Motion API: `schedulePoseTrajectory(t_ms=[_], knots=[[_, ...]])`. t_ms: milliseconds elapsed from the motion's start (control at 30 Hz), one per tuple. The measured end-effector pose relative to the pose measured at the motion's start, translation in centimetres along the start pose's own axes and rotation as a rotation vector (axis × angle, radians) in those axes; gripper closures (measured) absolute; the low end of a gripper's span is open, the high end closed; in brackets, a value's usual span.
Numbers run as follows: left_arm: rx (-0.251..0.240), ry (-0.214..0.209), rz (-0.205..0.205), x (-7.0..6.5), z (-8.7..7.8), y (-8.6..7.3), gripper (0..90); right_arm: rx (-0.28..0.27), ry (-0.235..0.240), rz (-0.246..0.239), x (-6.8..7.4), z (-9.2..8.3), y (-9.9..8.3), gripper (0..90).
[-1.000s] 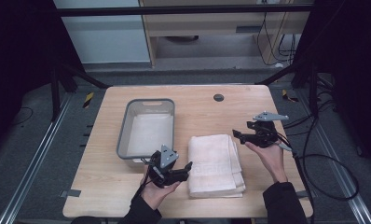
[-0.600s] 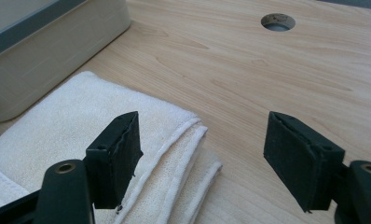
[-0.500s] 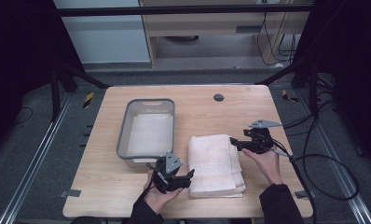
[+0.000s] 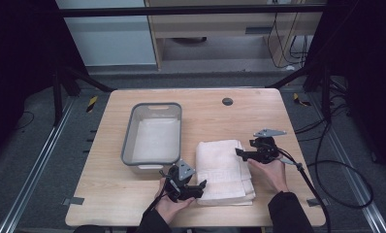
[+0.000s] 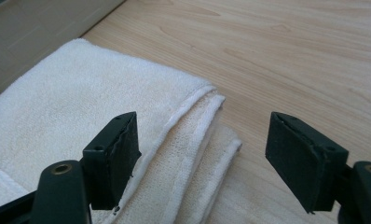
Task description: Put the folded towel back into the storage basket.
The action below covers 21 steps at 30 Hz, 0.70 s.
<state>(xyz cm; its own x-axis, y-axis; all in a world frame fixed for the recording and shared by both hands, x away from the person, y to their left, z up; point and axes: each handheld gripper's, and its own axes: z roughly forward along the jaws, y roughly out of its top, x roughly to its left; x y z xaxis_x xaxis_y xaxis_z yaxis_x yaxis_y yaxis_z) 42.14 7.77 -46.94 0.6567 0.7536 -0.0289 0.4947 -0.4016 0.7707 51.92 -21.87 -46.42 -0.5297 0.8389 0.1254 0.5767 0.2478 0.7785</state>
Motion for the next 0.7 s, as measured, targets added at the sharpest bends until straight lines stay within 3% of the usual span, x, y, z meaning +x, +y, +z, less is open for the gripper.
schedulePoseTrajectory(t_ms=[167, 533, 700], knots=[[0.013, -0.022, -0.011, -0.4, 1.0, -0.1, 25.5, 0.013, 0.014, 0.012, 0.2, 0.7, -0.3, 25.6], [0.028, -0.025, -0.016, -0.6, 2.1, -0.6, 23.9, 0.054, 0.036, 0.029, 0.6, 1.9, -0.9, 25.2], [0.053, -0.051, -0.053, -0.4, 2.6, -0.6, 23.4, 0.078, 0.027, 0.032, 0.7, 2.3, -1.1, 25.3]])
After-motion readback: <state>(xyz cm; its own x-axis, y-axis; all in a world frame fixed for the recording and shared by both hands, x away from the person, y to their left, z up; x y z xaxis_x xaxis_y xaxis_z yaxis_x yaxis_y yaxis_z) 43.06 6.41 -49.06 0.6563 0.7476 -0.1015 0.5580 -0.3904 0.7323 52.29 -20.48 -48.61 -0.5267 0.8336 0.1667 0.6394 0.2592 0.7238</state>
